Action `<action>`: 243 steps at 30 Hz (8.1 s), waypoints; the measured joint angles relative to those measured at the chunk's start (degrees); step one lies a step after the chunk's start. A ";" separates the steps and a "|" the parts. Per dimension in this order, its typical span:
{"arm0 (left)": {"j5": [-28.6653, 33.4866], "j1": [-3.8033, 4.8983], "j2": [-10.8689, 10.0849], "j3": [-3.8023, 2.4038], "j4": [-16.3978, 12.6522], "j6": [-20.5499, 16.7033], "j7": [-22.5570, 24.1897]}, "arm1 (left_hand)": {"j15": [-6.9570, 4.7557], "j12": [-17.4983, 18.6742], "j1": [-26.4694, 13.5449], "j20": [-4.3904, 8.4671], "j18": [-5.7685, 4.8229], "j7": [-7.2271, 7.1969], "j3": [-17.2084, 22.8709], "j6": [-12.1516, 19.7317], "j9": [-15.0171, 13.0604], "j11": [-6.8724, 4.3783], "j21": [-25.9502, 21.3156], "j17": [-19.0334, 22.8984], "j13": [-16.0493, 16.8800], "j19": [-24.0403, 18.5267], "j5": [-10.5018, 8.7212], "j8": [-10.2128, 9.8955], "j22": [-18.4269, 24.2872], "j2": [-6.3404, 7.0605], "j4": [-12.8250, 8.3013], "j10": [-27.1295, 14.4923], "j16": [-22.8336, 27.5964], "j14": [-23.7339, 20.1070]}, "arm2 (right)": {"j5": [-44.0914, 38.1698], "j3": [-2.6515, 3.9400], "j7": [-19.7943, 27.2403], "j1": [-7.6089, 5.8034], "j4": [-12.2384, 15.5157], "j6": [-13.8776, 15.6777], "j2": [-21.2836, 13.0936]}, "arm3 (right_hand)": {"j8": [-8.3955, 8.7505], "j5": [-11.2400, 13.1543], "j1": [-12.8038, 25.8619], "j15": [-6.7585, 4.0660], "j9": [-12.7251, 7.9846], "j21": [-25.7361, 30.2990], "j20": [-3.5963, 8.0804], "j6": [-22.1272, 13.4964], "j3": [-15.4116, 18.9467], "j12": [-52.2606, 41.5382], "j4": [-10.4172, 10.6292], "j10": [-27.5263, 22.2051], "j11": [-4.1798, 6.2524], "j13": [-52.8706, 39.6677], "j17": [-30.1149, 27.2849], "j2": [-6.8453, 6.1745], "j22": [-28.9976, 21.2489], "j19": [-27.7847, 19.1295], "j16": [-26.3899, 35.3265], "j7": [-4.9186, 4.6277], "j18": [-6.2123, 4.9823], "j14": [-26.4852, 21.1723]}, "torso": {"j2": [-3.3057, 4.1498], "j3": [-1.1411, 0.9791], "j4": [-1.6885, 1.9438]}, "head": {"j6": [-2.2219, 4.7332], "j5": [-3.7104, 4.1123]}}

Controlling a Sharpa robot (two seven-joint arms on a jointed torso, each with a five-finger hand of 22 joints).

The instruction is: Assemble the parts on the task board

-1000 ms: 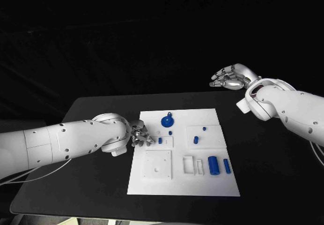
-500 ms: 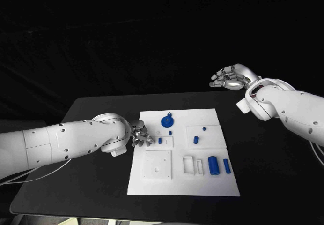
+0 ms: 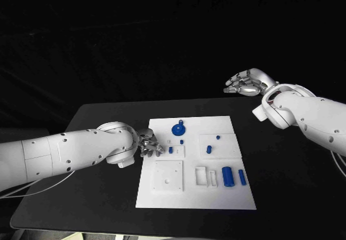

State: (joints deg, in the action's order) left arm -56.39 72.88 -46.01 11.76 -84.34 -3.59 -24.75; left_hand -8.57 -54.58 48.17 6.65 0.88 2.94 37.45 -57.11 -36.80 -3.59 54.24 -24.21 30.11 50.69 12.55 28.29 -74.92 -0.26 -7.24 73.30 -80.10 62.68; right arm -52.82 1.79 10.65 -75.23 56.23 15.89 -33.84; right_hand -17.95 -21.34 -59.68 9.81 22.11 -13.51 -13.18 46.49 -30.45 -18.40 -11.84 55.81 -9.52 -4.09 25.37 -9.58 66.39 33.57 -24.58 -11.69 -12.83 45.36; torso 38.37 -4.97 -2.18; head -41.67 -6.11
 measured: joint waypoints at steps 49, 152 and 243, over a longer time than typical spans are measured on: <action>14.84 4.83 3.40 -2.26 9.98 19.39 -1.10 | 0.04 -0.54 -3.24 0.01 0.00 -0.87 -2.91 -2.09 -2.29 -0.02 0.00 -0.20 0.27 -0.43 6.59 -0.38 -0.02 -4.16 -2.93 0.42 -1.33 0.09 | 0.02 0.00 0.00 0.20 -0.46 -0.24 0.49 | 0.00 -0.18 0.00 0.00 -0.09 0.22 0.00 0.05 0.09 0.23 -0.09 0.00 0.00 0.03 -0.21 0.00 0.17 0.00 -0.21 0.05 0.00 0.00 | 0.02 -0.02 -0.09 | -0.02 -0.13; 3.34 5.83 8.23 0.90 10.58 22.84 -5.04 | 0.22 -2.39 -4.50 0.21 0.01 -1.92 -2.94 -4.18 -9.47 -1.44 2.32 -0.97 1.26 0.62 11.85 -0.33 -0.02 -5.41 -2.96 2.46 -3.32 0.62 | 0.03 0.00 0.04 0.34 -0.72 -0.57 1.10 | 0.00 -0.18 0.00 0.00 -0.15 0.67 0.00 -0.02 0.24 0.22 -0.24 0.00 0.00 0.04 -0.56 0.00 0.43 0.00 -0.43 -0.02 0.00 0.00 | -0.01 0.01 0.02 | -1.41 -0.22; 7.81 4.94 2.65 -1.37 9.60 5.92 1.67 | 2.35 4.87 4.74 -1.33 0.90 2.21 4.10 4.19 -5.79 2.59 -2.86 2.85 -2.20 -4.65 -6.75 -12.36 0.63 8.26 0.27 -5.29 4.68 -4.66 | 0.07 0.00 0.09 0.60 -0.56 -0.67 0.73 | 0.00 -0.41 0.00 0.00 -0.33 1.10 0.00 -0.40 0.40 0.45 -0.08 0.00 0.00 0.05 -0.87 0.00 0.62 0.00 -0.43 0.00 0.00 0.00 | -0.08 -0.04 0.05 | -0.60 0.43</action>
State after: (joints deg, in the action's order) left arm -48.58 77.81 -43.36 10.40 -74.74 2.33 -23.08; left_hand -6.22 -49.71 52.91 5.32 1.77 5.14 41.55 -52.92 -42.59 -1.00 51.38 -21.36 27.90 46.04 5.79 15.93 -74.29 8.00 -6.97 68.01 -75.42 58.02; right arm -52.76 1.79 10.74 -74.62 55.67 15.22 -33.11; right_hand -17.95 -21.75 -59.68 9.81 21.77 -12.41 -13.18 46.08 -30.05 -17.96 -11.93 55.81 -9.52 -4.04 24.50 -9.58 67.01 33.57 -25.01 -11.68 -12.83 45.36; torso 38.29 -5.02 -2.12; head -42.27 -5.69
